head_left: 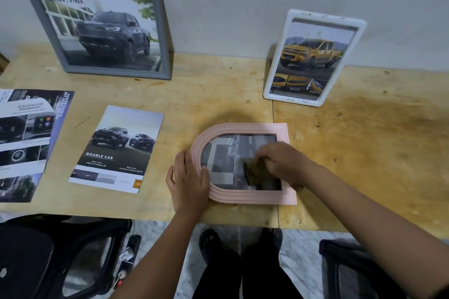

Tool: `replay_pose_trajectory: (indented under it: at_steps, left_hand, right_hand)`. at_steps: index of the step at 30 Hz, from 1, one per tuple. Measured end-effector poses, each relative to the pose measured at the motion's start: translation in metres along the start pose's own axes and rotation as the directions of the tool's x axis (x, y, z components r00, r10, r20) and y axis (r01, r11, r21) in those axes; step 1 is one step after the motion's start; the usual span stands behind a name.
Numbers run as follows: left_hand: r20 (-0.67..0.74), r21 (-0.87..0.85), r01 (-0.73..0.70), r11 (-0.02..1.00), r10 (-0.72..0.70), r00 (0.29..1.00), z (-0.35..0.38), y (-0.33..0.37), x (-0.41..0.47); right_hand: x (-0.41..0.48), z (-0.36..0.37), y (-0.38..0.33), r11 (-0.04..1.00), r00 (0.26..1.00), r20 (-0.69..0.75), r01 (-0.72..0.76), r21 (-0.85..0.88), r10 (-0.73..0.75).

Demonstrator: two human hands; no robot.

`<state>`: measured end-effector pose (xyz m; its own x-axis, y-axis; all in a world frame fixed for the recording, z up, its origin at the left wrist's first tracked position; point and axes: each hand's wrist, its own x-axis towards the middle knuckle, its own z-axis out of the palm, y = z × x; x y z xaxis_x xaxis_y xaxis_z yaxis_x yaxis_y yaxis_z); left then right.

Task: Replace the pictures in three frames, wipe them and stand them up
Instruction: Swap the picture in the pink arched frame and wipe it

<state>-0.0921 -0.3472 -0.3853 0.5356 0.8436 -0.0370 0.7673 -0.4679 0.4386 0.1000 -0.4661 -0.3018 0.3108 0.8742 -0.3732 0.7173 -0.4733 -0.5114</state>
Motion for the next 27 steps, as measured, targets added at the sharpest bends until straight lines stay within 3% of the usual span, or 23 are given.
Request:
replay_pose_trajectory:
  at_steps: [2, 4, 8, 12, 14, 18, 19, 21, 24, 25, 27]
  left_hand:
    - [0.004, -0.001, 0.002, 1.000, -0.002, 1.000, 0.002, -0.001, 0.001]
    - [0.006, 0.008, -0.002, 1.000, 0.002, 1.000, 0.003, -0.001, 0.001]
    - [-0.001, 0.016, -0.001, 1.000, 0.001, 1.000, 0.003, -0.003, 0.001]
    - [0.004, -0.013, 0.000, 1.000, 0.000, 1.000, 0.003, -0.002, 0.000]
    - [-0.001, -0.028, -0.002, 1.000, 0.002, 1.000, 0.003, -0.002, 0.001]
    - [-0.008, -0.049, -0.003, 0.999, 0.003, 1.000, 0.001, -0.002, 0.001]
    - [-0.012, -0.053, -0.003, 0.999, 0.003, 1.000, 0.001, -0.001, 0.000]
    - [-0.007, -0.053, 0.000, 0.999, 0.000, 1.000, 0.000, -0.001, 0.000]
    - [0.003, -0.032, 0.006, 0.999, -0.006, 1.000, 0.001, -0.002, 0.000]
    - [0.005, -0.027, 0.008, 1.000, -0.008, 1.000, 0.001, -0.001, 0.000]
    - [0.003, -0.024, 0.007, 1.000, -0.007, 1.000, 0.001, -0.001, 0.000]
  right_hand:
    - [0.008, 0.008, -0.023, 0.997, 0.970, -0.230, 0.078, 0.005, -0.074]
    - [0.021, 0.035, -0.046, 0.994, 0.969, -0.225, 0.094, -0.060, -0.105]
    - [0.032, 0.088, -0.043, 0.919, 0.954, -0.235, 0.086, -0.384, -0.187]
    - [0.018, 0.077, -0.020, 0.888, 0.935, -0.318, -0.009, -0.460, -0.155]
    - [0.010, 0.065, -0.007, 0.883, 0.944, -0.307, -0.040, -0.468, -0.119]
    - [-0.002, 0.034, 0.018, 0.781, 0.996, -0.060, 0.020, -0.624, -0.073]
    - [-0.003, 0.025, 0.018, 0.768, 0.997, -0.055, 0.005, -0.640, -0.052]
    - [-0.006, 0.010, 0.016, 0.824, 0.977, -0.213, -0.113, -0.554, -0.009]
    - [-0.008, -0.003, 0.019, 0.954, 0.823, -0.551, -0.260, -0.152, 0.137]
    - [-0.008, -0.003, 0.016, 0.958, 0.779, -0.591, -0.285, -0.034, 0.211]
    - [-0.004, 0.009, 0.010, 0.951, 0.812, -0.523, -0.311, -0.008, 0.261]
